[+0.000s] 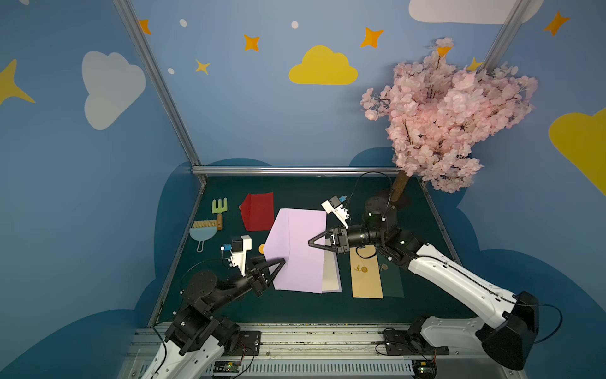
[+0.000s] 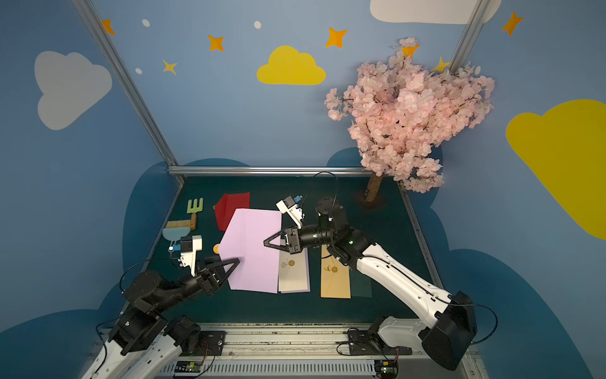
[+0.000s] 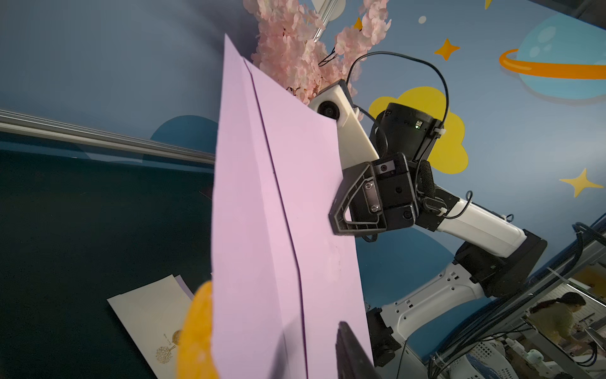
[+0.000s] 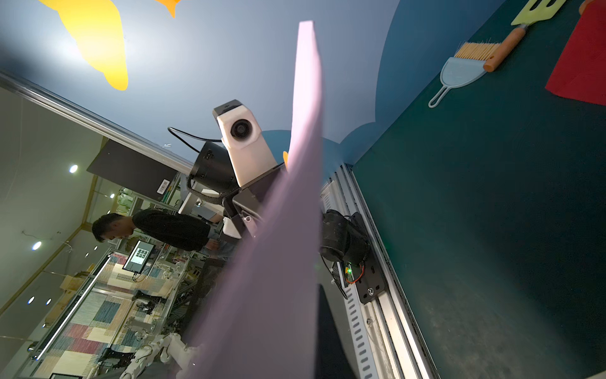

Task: Open the envelope
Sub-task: Place the envelope at the center of the board.

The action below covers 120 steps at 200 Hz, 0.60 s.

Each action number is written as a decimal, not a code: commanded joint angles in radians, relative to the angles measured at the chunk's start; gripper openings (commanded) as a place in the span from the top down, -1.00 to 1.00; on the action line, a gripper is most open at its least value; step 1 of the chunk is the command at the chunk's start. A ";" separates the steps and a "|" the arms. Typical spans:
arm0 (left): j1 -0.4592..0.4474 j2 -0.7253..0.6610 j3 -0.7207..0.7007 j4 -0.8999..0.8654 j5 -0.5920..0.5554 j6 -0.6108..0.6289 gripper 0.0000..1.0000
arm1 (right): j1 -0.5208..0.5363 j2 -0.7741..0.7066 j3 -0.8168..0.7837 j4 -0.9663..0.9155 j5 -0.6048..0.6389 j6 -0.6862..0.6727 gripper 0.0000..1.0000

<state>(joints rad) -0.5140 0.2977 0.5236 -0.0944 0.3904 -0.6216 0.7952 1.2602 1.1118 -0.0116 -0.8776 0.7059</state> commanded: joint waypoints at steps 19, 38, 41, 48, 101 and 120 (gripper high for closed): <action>0.055 0.007 -0.029 0.093 0.104 -0.068 0.44 | -0.012 -0.026 -0.013 0.043 -0.021 -0.017 1.00; 0.080 0.000 -0.038 0.105 0.126 -0.088 0.53 | -0.020 -0.032 -0.018 0.050 -0.021 -0.014 1.00; 0.083 0.001 -0.039 0.106 0.130 -0.091 0.55 | -0.022 -0.033 -0.019 0.051 -0.022 -0.012 1.00; 0.090 0.000 -0.042 0.113 0.139 -0.099 0.59 | -0.023 -0.034 -0.019 0.054 -0.024 -0.011 1.00; 0.129 0.033 -0.058 0.169 0.195 -0.146 0.88 | -0.029 -0.022 -0.026 0.097 -0.039 0.018 1.00; 0.136 0.042 -0.060 0.181 0.206 -0.156 0.95 | -0.029 -0.017 -0.027 0.112 -0.039 0.027 1.00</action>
<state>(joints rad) -0.3874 0.3290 0.4740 0.0315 0.5529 -0.7551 0.7677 1.2499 1.0935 0.0460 -0.9009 0.7216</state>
